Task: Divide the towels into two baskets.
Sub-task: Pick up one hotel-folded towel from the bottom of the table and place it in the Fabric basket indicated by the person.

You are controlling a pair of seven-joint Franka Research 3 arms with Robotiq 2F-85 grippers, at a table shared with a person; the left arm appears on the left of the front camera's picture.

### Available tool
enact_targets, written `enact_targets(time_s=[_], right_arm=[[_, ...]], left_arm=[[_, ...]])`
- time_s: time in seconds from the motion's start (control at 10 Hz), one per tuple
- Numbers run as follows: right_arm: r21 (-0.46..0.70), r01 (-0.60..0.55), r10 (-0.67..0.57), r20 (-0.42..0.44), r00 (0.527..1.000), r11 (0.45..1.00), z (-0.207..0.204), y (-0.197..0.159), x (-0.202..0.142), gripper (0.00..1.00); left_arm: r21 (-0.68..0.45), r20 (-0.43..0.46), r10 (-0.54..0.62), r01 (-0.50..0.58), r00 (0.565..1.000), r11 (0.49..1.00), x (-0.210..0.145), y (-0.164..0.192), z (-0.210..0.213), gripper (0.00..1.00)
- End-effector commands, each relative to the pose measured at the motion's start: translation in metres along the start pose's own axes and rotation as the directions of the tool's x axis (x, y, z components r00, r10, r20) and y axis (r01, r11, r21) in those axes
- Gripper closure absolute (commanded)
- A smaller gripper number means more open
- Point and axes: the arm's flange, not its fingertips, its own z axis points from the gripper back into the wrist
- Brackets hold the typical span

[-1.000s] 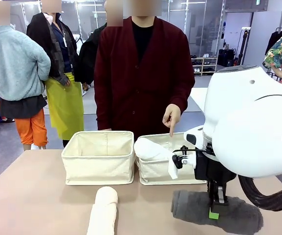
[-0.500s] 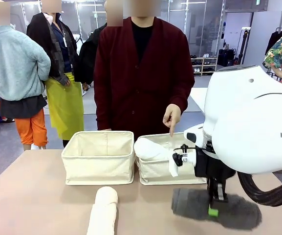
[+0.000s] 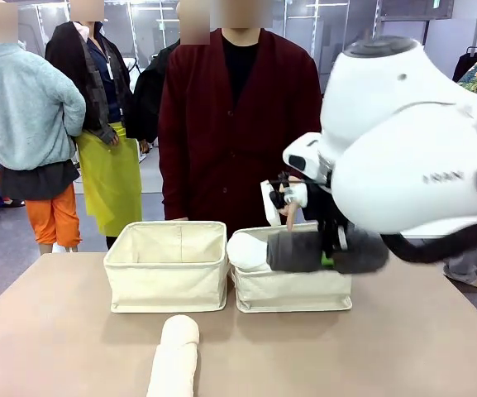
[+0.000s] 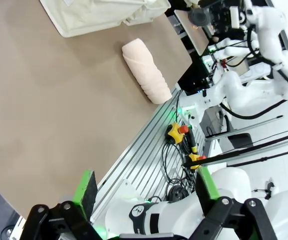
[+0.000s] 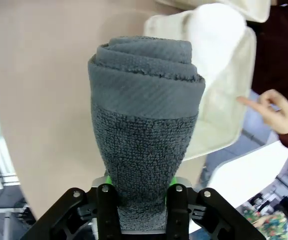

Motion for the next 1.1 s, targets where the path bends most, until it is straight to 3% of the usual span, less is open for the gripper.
enact_targets(time_s=[0.0,0.4,1.0], right_arm=[[-0.035,-0.045,0.046,0.045,0.998,0.998,-0.025,-0.058,0.006,0.63],[-0.01,0.007,-0.006,0.056,0.998,1.0,-0.082,-0.123,0.016,0.63],[0.038,0.066,-0.066,0.01,0.998,0.997,-0.138,-0.162,0.007,0.63]], left_arm=[[-0.012,0.017,-0.024,0.024,1.0,1.0,-0.003,-0.003,0.001,0.0],[-0.012,0.017,-0.024,0.024,1.0,1.0,-0.003,-0.003,0.001,0.0],[-0.012,0.017,-0.024,0.024,1.0,1.0,-0.003,-0.003,0.001,0.0]])
